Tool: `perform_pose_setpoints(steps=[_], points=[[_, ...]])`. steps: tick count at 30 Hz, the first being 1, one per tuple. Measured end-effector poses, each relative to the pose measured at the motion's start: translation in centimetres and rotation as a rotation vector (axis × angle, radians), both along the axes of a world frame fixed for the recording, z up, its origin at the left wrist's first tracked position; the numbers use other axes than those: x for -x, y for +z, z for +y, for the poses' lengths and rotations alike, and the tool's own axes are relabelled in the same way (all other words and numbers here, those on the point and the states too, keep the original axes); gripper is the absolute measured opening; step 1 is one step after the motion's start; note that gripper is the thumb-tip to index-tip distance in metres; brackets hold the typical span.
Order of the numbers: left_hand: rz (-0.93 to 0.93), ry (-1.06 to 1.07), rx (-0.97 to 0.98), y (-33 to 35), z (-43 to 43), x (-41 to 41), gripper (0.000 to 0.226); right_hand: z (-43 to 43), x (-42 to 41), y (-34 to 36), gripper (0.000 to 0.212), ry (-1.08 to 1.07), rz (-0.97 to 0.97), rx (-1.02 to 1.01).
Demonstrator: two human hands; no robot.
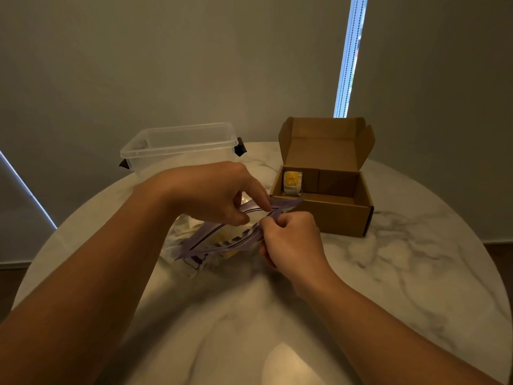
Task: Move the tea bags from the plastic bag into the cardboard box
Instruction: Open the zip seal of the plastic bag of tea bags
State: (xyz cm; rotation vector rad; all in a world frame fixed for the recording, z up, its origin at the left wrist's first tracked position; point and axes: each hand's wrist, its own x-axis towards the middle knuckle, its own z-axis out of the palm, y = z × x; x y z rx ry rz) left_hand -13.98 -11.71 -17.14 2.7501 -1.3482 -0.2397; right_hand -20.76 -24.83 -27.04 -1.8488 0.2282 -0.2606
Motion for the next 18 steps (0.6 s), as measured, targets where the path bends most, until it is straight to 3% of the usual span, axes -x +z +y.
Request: perform_pose_setpoints(steps=[18], points=[[-0.155,0.088,0.169,3.7,3.3,-1.5,0.055,-1.0,1.5,0.9,0.037,0.046,0.216,-0.035]])
